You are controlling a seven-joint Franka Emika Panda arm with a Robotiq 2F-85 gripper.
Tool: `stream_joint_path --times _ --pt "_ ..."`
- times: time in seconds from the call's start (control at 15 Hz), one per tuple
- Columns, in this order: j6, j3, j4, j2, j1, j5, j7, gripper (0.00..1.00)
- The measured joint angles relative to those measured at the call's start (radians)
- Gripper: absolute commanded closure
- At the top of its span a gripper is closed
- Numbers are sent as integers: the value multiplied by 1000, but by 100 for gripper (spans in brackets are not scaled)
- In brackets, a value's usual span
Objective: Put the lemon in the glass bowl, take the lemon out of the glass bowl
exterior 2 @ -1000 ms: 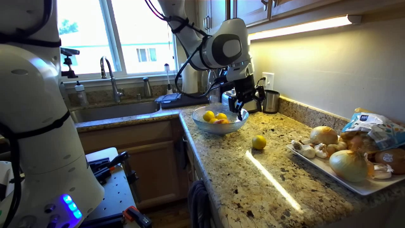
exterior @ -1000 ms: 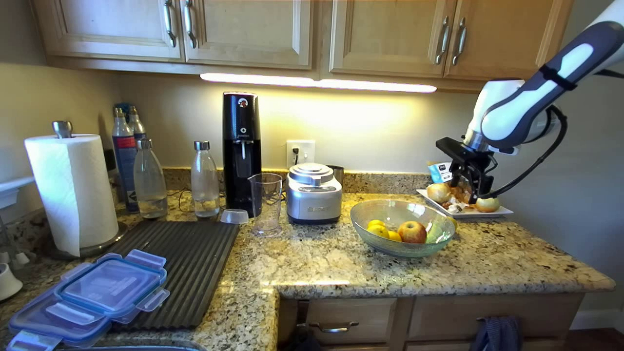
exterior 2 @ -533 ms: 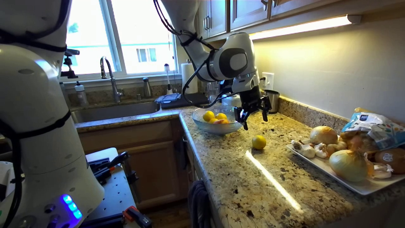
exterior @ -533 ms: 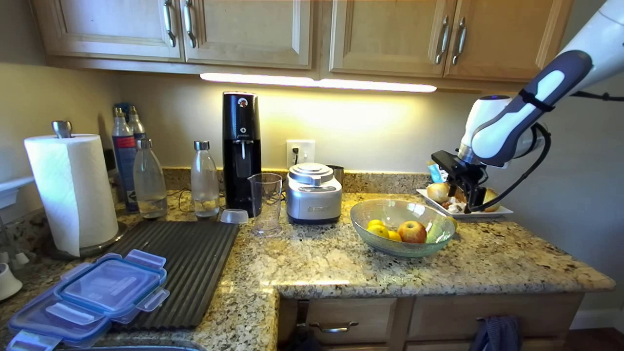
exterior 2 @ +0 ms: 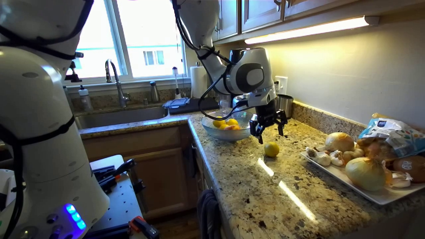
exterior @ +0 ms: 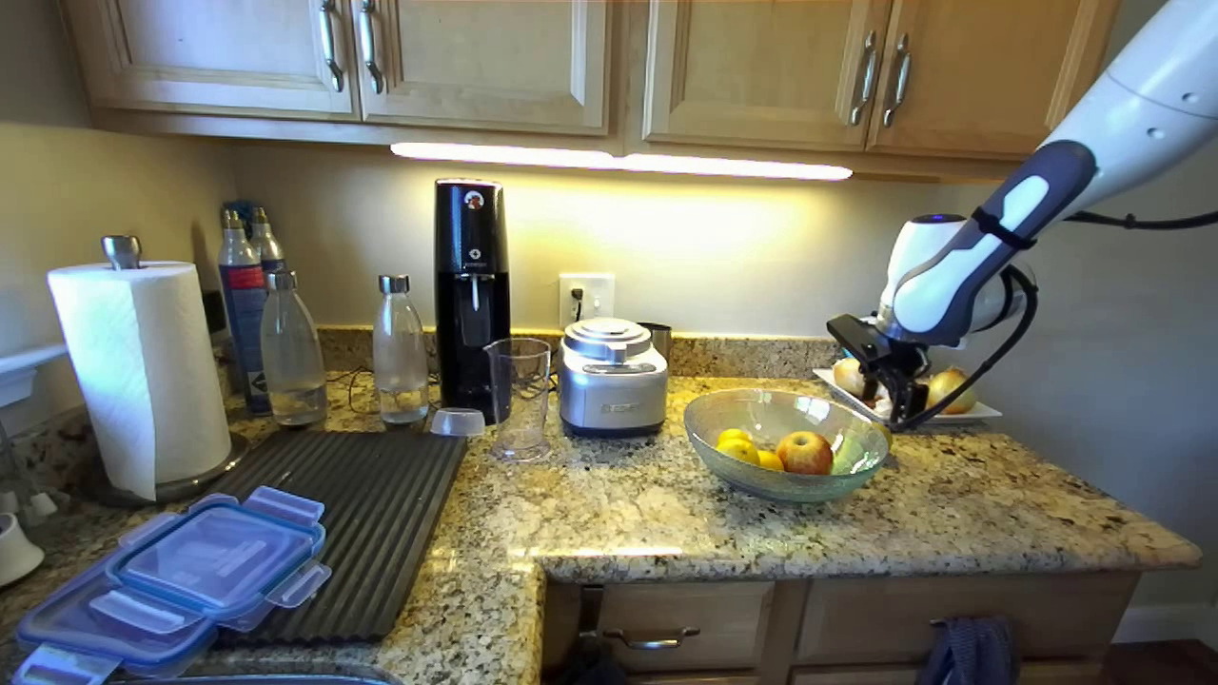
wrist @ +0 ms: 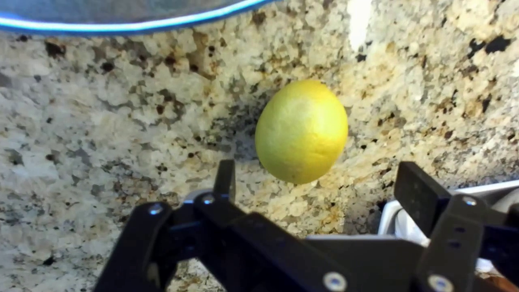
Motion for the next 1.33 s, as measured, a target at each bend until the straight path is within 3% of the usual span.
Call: stream_joint_path --times 0.8,0.87,0.93,1.0,1.13,1.33 --pt "0 -2 80 118 -5 156 -10 0" --pt "0 -2 82 121 -6 165 -12 6" --pt "0 -1 83 125 -7 175 -16 23" --pt "0 1 84 127 -9 183 -20 31" --pt "0 1 84 128 -11 197 -29 37" --pt "0 1 85 122 -13 201 -33 58"
